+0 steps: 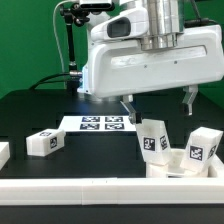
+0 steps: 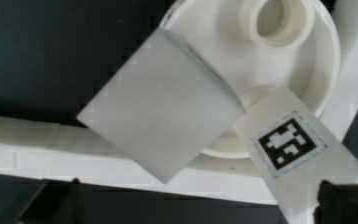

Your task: Assemble stool

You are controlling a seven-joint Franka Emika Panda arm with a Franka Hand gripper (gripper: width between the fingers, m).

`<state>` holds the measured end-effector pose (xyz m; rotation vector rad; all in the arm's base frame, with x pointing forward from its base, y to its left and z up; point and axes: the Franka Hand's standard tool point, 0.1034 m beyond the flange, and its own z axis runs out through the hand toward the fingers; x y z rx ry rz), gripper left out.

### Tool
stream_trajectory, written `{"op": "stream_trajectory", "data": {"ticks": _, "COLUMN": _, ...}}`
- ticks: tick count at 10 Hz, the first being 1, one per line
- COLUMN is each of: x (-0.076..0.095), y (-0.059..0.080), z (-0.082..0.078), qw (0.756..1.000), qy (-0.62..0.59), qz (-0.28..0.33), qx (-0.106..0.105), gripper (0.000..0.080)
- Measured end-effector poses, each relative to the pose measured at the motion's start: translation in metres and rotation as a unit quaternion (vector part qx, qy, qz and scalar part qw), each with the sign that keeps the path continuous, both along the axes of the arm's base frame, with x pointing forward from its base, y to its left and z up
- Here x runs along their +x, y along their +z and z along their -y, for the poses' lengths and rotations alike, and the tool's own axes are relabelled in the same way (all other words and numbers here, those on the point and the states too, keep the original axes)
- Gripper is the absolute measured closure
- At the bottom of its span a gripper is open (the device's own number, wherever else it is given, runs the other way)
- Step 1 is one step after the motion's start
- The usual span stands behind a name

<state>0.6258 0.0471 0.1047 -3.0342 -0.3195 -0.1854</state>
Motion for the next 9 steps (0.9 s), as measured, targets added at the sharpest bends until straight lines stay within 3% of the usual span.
{"op": "stream_trajectory", "data": {"ticks": 4, "x": -0.003, "y": -0.003, "z": 0.004, "qw": 0.993, "qy": 0.118, "qz": 0.005, "qx": -0.023, "gripper": 0.0151}}
{"op": "stream_trajectory", "data": {"ticks": 6, "x": -0.010, "y": -0.010, "z": 0.001, "qw": 0.992, "qy": 0.123, "qz": -0.002, "qx": -0.022, "gripper": 0.0151}}
{"op": "stream_trajectory", "data": {"ticks": 9, "x": -0.013, "y": -0.018, "z": 0.010, "qw": 0.988, "qy": 0.155, "qz": -0.005, "qx": -0.026, "gripper": 0.0151}}
